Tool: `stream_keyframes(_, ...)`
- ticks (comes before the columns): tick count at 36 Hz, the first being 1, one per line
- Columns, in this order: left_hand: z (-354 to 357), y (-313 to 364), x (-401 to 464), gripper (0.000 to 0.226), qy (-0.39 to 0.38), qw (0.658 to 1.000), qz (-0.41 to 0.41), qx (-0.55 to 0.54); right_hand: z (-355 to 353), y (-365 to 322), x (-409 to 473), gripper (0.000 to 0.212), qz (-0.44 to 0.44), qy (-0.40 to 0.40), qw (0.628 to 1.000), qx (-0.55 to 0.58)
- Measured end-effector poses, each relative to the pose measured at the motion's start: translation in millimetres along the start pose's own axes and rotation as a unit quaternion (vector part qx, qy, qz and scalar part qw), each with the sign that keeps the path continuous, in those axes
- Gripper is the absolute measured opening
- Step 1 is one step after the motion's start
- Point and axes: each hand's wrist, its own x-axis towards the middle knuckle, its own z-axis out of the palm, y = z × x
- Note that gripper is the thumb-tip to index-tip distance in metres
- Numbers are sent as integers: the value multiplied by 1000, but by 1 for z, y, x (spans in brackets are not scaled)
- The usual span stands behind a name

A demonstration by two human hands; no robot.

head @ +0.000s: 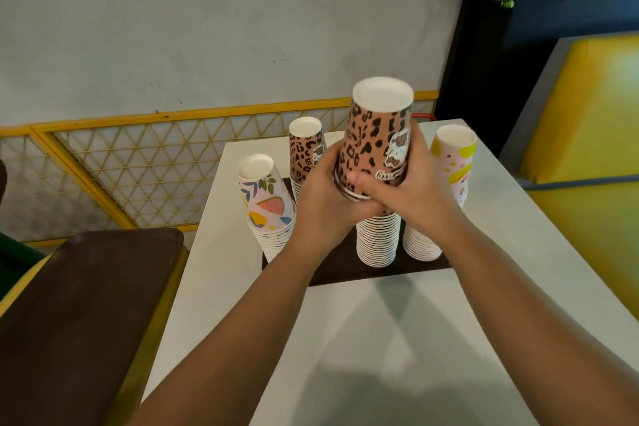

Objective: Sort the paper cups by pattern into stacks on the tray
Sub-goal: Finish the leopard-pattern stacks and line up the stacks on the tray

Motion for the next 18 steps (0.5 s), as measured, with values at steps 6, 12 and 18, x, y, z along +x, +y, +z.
stream_keyframes(6,0,6,18,101,3,998,3,-57,-4,-6,24,73,-21,108,994,1)
stream_keyframes(12,19,-6,8,72,17,987,-115,-112,2,22,31,73,36,125,991,-11)
stream_keyframes(18,37,-27,12,58,-15,975,-187,-119,19,64,20,78,84,111,989,-40)
